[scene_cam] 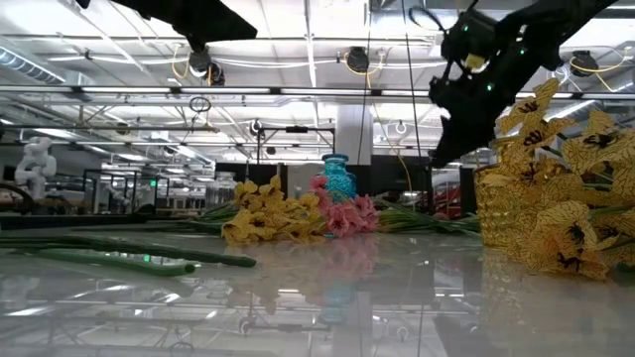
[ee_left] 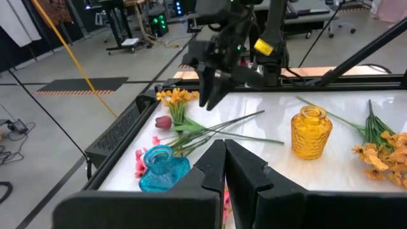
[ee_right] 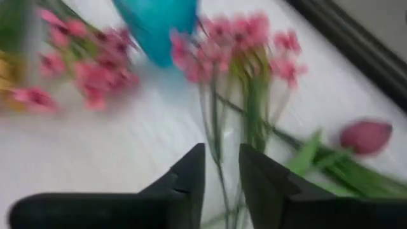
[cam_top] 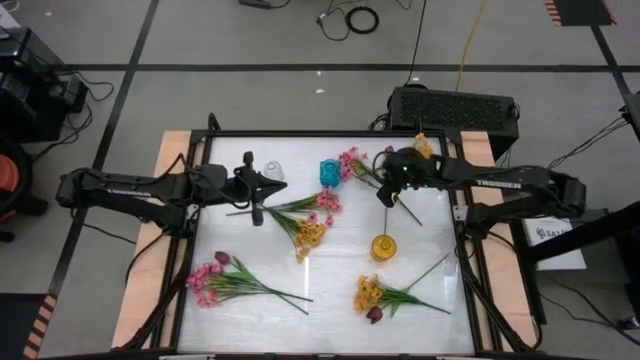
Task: Sort flowers into vase by color
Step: Put the top pink flowers into the transparent vase
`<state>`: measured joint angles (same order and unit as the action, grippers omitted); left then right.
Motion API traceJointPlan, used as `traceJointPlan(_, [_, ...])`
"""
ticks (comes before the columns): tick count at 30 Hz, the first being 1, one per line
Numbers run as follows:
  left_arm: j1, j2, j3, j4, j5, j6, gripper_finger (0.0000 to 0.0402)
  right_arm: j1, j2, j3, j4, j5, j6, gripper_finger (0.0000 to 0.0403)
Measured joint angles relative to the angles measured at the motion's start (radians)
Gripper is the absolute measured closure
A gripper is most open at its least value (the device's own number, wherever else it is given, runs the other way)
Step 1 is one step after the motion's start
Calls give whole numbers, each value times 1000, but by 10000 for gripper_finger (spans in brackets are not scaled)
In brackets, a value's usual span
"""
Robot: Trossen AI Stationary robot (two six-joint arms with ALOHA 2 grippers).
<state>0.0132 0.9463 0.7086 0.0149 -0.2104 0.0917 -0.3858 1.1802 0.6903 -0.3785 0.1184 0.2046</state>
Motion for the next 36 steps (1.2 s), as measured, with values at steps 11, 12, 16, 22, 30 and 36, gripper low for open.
traceJointPlan(11, [0, 0, 0, -1, 0, -6, 388, -27, 97, 0, -21, -17, 46, 197])
traceJointPlan(12, [0, 0, 0, -1, 0, -6, 388, -27, 112, 0, -13, -17, 25, 192])
traceJointPlan(16, [0, 0, 0, 1, 0, -6, 388, -60, 179, 0, -2, -21, -12, 180])
traceJointPlan(22, [0, 0, 0, 3, 0, -7, 388, -86, 233, 0, 28, -19, -16, 179])
traceJointPlan(30, [0, 0, 0, 3, 0, -6, 388, -86, 325, 0, 110, -16, -41, 182])
traceJointPlan(36, [0, 0, 0, 2, 1, -6, 388, -86, 370, 0, 122, -16, -32, 243])
